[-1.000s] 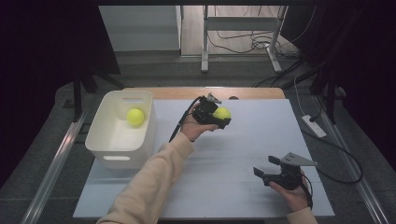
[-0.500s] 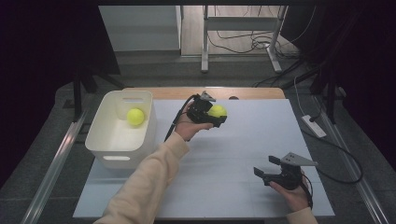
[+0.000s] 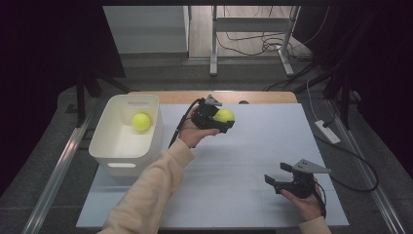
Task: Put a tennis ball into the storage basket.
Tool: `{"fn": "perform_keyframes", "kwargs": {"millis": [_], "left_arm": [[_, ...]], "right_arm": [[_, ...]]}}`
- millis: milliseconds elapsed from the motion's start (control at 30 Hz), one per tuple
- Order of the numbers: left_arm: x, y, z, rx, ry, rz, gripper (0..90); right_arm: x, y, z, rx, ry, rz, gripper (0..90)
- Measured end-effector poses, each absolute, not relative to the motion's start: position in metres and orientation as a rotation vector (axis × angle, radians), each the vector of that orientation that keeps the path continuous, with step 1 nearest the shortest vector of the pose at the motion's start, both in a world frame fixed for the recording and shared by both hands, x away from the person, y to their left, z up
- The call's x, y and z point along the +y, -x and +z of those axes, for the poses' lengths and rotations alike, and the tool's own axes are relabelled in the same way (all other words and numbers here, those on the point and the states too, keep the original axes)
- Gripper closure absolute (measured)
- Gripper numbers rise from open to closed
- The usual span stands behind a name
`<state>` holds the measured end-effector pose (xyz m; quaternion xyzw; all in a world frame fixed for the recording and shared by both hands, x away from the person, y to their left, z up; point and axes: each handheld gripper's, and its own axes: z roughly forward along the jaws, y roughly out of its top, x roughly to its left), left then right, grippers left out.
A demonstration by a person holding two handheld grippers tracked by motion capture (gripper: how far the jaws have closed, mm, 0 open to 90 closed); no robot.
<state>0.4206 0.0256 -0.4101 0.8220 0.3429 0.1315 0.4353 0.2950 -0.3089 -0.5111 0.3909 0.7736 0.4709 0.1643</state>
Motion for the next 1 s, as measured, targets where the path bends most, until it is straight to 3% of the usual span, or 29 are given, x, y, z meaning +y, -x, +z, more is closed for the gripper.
{"fn": "perform_keyframes", "kwargs": {"millis": [1000], "left_arm": [[0.054, -0.405, -0.39, 0.861, -1.976, 0.365, 27.1]], "right_arm": [[-0.308, -0.295, -0.512, 2.205, -1.111, 1.343, 14.4]]}}
